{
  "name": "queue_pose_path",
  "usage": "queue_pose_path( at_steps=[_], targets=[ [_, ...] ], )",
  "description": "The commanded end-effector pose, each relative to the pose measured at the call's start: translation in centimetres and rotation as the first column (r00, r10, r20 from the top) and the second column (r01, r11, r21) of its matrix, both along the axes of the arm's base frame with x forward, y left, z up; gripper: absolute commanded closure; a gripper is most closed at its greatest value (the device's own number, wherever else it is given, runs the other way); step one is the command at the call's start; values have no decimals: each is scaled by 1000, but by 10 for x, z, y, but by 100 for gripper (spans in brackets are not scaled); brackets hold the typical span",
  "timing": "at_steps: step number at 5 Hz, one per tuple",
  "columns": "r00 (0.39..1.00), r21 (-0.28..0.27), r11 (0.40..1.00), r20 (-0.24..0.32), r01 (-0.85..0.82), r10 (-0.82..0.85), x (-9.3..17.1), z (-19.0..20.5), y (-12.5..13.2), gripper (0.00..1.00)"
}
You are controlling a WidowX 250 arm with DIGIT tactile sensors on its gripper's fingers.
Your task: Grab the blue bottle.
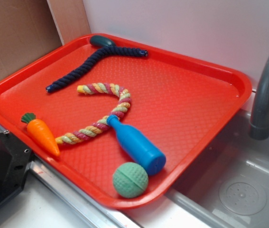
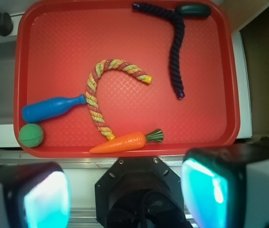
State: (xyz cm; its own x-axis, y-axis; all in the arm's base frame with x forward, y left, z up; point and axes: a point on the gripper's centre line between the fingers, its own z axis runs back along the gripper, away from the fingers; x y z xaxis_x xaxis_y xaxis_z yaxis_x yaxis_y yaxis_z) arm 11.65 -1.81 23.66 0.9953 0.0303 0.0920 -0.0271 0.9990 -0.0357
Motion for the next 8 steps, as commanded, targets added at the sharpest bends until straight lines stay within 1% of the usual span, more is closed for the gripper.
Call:
queue_pose_path(
  at_steps=[1,2,3,4,7,8],
  targets=[
    [1000,0,1000,0,0,0,0,0,0,0],
    [959,3,969,146,-248,245,3,-19,-27,0],
    [864,-85,874,131,-478,486,23,-52,-56,0],
    [827,-169,818,25,-550,561,38,-85,-66,0],
    [827,-169,818,25,-550,561,38,-85,-66,0],
    [798,-119,794,20,-596,602,45,-116,-88,0]
  ],
)
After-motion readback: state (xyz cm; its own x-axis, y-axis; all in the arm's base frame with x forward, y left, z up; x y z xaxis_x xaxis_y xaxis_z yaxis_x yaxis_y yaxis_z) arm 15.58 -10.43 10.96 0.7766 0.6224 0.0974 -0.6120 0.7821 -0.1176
